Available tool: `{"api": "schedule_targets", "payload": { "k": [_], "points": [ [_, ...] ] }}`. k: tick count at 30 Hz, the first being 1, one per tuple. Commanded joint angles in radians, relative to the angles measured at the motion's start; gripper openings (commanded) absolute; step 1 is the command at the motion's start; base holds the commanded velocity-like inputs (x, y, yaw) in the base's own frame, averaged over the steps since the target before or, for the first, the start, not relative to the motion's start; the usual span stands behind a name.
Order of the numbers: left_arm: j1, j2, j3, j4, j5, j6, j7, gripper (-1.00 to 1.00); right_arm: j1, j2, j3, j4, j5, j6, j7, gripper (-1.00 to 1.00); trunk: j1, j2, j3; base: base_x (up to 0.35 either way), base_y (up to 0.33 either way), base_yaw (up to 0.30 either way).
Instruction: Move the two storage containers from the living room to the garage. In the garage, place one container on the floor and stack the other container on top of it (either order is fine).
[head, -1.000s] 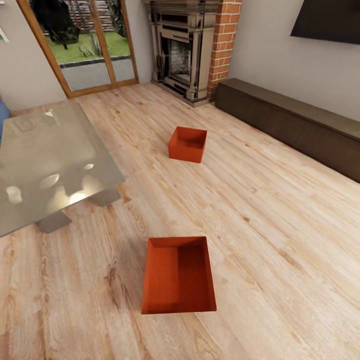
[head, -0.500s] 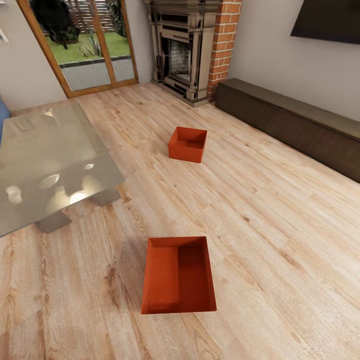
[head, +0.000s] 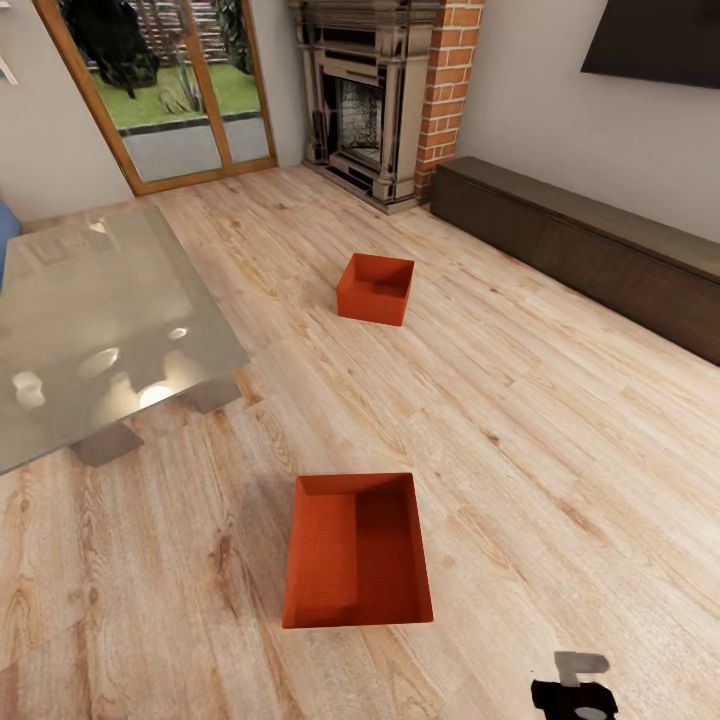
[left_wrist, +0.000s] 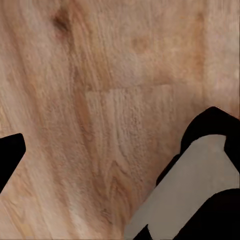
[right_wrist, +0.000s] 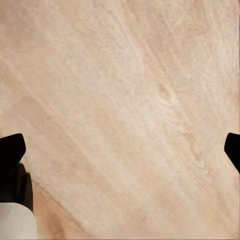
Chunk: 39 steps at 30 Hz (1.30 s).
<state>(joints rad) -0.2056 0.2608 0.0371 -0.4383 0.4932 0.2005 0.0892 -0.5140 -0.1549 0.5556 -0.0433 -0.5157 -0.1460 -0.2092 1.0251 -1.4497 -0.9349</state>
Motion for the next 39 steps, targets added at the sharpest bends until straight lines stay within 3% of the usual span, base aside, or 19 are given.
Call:
{"api": "schedule_targets", "payload": {
  "k": [1, 3, 5, 7, 8, 10, 11, 14, 15, 19, 23, 25, 31, 39],
  "points": [
    [-0.018, -0.004, 0.001, -0.004, 0.01, 0.027, 0.007, 1.0, -0.014, 0.001, 0.006, -0.004, -0.015, -0.004, -0.003, 1.0, 0.0, 0.0, -0.001, 0.0, 0.0, 0.0],
    [-0.085, -0.026, 0.0, -0.009, 0.008, 0.067, 0.023, 1.0, -0.044, 0.012, 0.005, -0.022, -0.022, -0.007, -0.003, 1.0, 0.0, 0.0, -0.001, 0.0, 0.0, 0.0],
    [-0.151, -0.068, -0.002, -0.013, 0.005, 0.092, 0.066, 1.0, -0.073, 0.033, 0.005, -0.046, -0.024, -0.003, -0.005, 1.0, 0.0, 0.0, -0.001, 0.0, 0.0, 0.0],
    [-0.238, -0.147, -0.007, -0.01, -0.014, 0.109, 0.188, 1.0, -0.133, 0.094, 0.004, -0.059, -0.028, 0.008, -0.023, 1.0, 0.0, 0.0, -0.001, 0.0, 0.0, 0.0],
    [-0.28, -0.201, -0.01, -0.009, -0.042, 0.113, 0.26, 1.0, -0.168, 0.141, 0.004, -0.063, -0.032, 0.02, -0.035, 1.0, 0.0, 0.0, -0.001, 0.0, 0.0, 0.0],
    [-0.311, -0.258, -0.012, -0.009, -0.091, 0.108, 0.306, 1.0, -0.192, 0.21, 0.004, -0.065, -0.034, 0.026, -0.043, 1.0, 0.0, 0.0, -0.001, 0.0, 0.0, 0.0],
    [-0.321, -0.28, -0.012, -0.009, -0.117, 0.101, 0.317, 1.0, -0.198, 0.252, 0.005, -0.066, -0.033, 0.025, -0.045, 1.0, 0.0, 0.0, -0.001, 0.0, 0.0, 0.0],
    [-0.331, -0.312, -0.013, -0.007, -0.168, 0.072, 0.329, 1.0, -0.203, 0.32, 0.01, -0.065, -0.029, 0.021, -0.044, 1.0, 0.0, 0.0, -0.001, 0.0, 0.0, 0.0],
    [-0.334, -0.323, -0.013, -0.002, -0.193, 0.044, 0.332, 1.0, -0.205, 0.329, 0.011, -0.064, -0.027, 0.017, -0.042, 1.0, 0.0, 0.0, -0.001, 0.0, 0.0, 0.0],
    [-0.337, -0.342, -0.026, 0.038, -0.274, -0.085, 0.331, 1.0, -0.205, 0.329, 0.011, -0.038, -0.025, -0.032, -0.025, 1.0, 0.0, 0.0, -0.001, 0.0, 0.0, 0.0],
    [-0.338, -0.359, -0.04, 0.053, -0.321, -0.173, 0.319, 1.0, -0.205, 0.329, 0.01, -0.021, -0.024, -0.079, -0.016, 1.0, 0.0, 0.0, -0.001, 0.0, 0.0, 0.0],
    [-0.339, -0.383, -0.047, 0.058, -0.345, -0.2, 0.313, 1.0, -0.205, 0.329, 0.01, -0.016, -0.022, -0.096, -0.013, 1.0, 0.0, 0.0, -0.001, 0.0, 0.0, 0.0],
    [-0.339, -0.393, -0.051, 0.057, -0.419, -0.212, 0.296, 1.0, -0.206, 0.329, 0.005, -0.011, -0.028, -0.105, -0.012, 1.0, 0.0, 0.0, -0.001, 0.0, 0.0, 0.0],
    [-0.339, -0.399, -0.05, -0.013, -0.429, -0.208, 0.25, 1.0, -0.206, 0.329, 0.006, -0.004, -0.022, -0.106, -0.01, 1.0, 0.0, 0.0, -0.001, 0.0, 0.0, 0.0]
  ]
}}
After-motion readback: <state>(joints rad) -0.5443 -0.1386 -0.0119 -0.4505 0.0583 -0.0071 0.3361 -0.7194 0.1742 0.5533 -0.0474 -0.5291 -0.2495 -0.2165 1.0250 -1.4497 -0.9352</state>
